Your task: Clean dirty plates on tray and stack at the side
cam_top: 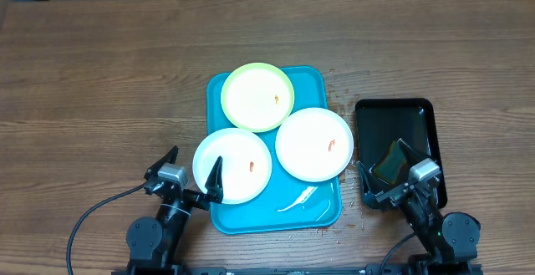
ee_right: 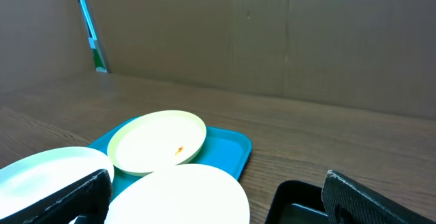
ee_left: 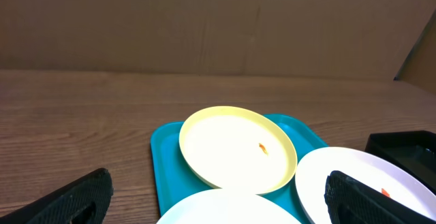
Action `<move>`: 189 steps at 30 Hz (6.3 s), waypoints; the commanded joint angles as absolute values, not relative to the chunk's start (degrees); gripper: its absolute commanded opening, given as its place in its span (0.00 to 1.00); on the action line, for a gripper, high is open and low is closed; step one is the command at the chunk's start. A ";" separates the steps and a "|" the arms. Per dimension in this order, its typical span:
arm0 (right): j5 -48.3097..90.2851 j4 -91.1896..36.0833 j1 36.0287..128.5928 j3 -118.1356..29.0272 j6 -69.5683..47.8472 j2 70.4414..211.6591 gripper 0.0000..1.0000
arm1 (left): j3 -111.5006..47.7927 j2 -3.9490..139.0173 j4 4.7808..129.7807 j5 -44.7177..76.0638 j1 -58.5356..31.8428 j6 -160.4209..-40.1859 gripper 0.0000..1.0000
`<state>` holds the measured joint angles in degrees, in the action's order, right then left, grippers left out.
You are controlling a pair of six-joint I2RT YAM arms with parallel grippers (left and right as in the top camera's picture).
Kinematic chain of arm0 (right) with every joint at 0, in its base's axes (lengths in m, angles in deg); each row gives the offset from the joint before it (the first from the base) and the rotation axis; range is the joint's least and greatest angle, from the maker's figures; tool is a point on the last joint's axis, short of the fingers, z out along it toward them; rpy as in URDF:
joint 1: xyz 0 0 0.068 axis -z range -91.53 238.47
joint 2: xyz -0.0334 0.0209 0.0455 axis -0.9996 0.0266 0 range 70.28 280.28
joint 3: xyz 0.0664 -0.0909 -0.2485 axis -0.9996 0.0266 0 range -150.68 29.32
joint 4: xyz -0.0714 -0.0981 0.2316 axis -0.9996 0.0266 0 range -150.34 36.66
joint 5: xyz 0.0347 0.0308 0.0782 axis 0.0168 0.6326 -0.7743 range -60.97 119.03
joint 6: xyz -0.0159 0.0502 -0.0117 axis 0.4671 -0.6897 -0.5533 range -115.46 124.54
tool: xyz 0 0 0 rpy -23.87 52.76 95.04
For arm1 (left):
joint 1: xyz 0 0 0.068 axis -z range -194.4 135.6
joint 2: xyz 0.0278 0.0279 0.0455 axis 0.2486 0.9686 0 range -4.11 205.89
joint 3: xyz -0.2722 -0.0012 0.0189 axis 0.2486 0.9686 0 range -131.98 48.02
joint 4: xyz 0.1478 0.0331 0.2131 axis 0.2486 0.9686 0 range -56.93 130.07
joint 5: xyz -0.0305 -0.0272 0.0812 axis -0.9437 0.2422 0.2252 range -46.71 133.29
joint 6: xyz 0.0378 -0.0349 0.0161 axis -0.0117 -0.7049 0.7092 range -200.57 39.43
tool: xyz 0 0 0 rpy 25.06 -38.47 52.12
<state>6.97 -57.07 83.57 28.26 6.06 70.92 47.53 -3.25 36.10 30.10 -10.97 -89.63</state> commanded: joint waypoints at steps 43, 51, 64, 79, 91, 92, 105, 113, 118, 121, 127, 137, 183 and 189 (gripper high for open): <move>7.56 -57.25 83.68 28.85 6.10 70.55 1.00 | 47.75 -3.86 36.08 30.36 -10.52 -89.78 1.00; 7.56 -57.25 83.65 28.85 6.10 70.55 1.00 | 47.75 -3.86 36.08 30.36 -10.52 -89.80 1.00; 7.53 -57.25 83.65 28.85 6.10 70.55 1.00 | 47.75 -3.86 34.42 31.21 -10.52 -89.84 1.00; 4.32 -62.21 83.65 28.85 3.87 70.55 1.00 | 47.75 -3.86 26.20 11.72 -10.52 -98.41 1.00; 3.86 -57.70 83.65 16.79 -8.83 74.73 1.00 | 33.43 -0.54 36.54 13.18 -10.52 -102.46 1.00; 3.82 -54.45 83.65 13.92 -8.83 76.56 1.00 | 31.23 0.84 38.57 13.44 -10.52 -102.43 1.00; 2.73 -9.38 83.65 -33.66 -5.29 115.31 1.00 | -11.96 41.82 76.30 13.64 -10.52 -96.90 1.00; -7.68 -2.63 83.65 -43.34 -6.36 130.70 1.00 | -30.67 61.25 95.71 12.74 -10.52 -93.71 1.00; 15.14 7.95 83.68 -43.25 -18.86 140.12 1.00 | -31.20 67.15 99.36 4.15 -9.75 -92.80 1.00; 26.92 13.59 83.68 -42.23 -25.20 146.39 0.97 | -31.20 69.03 101.08 5.40 -6.65 -89.01 1.00; 27.77 10.07 83.74 -33.29 -25.72 158.09 0.71 | -31.22 69.51 102.94 18.23 4.46 -89.23 0.89; 27.42 -3.54 89.01 -21.35 -26.97 167.92 0.27 | -31.22 69.51 102.96 18.89 6.20 -89.98 0.90; 15.45 -6.17 92.00 -33.55 -12.08 163.57 0.66 | -31.22 69.67 101.34 21.29 6.23 -89.76 1.00; 16.74 -7.98 91.92 -29.02 -14.23 163.62 0.64 | -31.20 69.69 100.93 21.44 6.23 -89.74 1.00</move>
